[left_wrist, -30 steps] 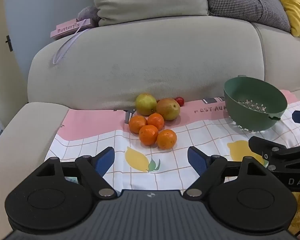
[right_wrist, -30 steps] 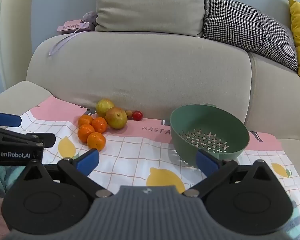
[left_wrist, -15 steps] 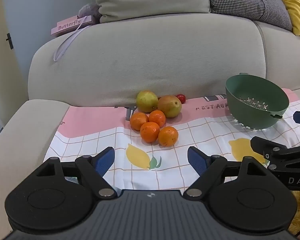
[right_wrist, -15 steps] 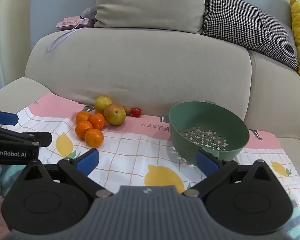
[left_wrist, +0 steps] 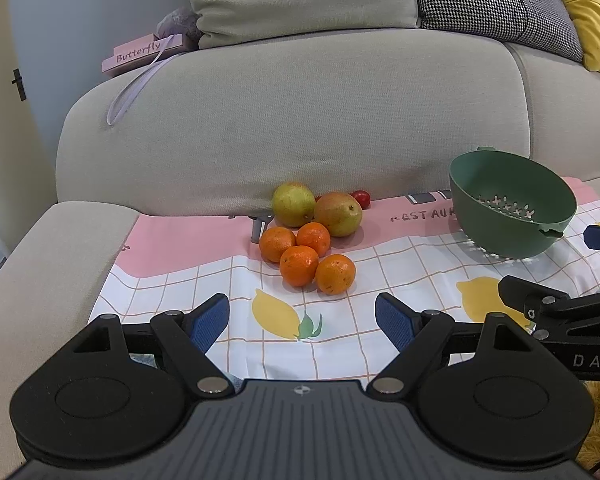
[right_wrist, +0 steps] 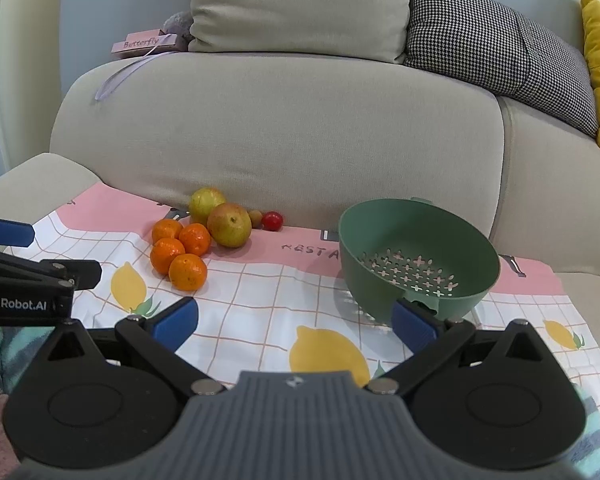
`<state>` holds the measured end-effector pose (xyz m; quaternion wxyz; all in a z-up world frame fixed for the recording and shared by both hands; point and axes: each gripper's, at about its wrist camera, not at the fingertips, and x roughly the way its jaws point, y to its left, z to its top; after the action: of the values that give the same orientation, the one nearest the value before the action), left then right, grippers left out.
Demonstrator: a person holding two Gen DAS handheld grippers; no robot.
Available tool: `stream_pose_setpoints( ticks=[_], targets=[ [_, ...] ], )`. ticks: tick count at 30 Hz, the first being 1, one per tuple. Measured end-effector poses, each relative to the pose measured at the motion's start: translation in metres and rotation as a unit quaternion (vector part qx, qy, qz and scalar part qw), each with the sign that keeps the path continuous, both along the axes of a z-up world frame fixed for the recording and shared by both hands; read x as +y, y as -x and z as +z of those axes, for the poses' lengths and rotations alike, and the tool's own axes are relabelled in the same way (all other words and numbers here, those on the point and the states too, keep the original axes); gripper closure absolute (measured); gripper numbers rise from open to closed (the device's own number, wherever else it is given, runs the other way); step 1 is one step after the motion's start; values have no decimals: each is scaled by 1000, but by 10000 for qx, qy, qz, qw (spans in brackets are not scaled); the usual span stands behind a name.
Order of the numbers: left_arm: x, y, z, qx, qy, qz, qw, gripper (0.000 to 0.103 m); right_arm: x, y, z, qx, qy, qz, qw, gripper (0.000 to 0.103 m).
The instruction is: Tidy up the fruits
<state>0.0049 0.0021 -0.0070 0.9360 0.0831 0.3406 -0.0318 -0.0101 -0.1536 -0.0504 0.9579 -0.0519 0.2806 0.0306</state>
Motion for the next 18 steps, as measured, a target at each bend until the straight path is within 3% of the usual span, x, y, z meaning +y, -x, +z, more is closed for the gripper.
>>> stream_pose_setpoints(
  ticks=[18],
  targets=[
    [0,0,1,-17,-6,-5,10000,6,-2,-1,-1,24,-33,-9,10000,4]
  ],
)
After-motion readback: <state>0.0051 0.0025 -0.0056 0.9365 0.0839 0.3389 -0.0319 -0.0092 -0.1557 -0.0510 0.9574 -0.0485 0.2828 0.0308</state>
